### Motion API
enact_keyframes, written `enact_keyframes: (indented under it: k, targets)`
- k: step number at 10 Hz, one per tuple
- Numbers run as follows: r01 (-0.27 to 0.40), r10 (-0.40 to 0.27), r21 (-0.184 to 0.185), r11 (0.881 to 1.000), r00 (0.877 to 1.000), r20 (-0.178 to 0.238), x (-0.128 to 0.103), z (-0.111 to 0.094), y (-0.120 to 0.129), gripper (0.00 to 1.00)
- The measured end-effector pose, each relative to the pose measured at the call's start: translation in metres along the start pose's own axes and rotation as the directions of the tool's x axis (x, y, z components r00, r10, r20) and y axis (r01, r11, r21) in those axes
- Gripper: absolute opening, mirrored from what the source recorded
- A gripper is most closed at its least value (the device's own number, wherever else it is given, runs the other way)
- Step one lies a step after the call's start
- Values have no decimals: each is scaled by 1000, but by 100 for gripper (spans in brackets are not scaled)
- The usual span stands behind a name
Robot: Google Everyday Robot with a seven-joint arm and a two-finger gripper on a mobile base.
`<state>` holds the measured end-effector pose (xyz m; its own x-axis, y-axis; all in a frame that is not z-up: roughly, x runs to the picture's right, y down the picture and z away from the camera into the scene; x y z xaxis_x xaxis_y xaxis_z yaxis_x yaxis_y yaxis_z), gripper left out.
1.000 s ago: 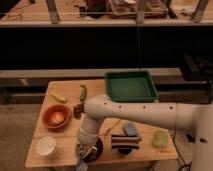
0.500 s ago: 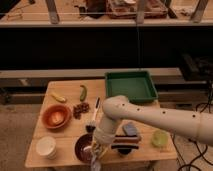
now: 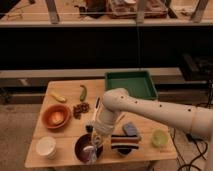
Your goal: Wipe purple bowl with towel
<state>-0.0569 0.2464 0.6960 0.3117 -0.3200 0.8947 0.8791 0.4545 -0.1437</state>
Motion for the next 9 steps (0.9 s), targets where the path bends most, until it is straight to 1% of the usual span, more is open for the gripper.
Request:
enact_keyframes:
  k: [1,3,4,6,9]
  targets:
    - [14,-14,6,1000,1000,-6,-1,2,-18,0]
    - [43,-43,10,999,999,-7,-6,5,-38,0]
    - [66,-66,8,998,998,-3,-12,8,-45,0]
    - [92,-92,0,996,996,19,-26,17,-42,0]
    - [95,-94,-20,995,994,48,-43,30,-18,0]
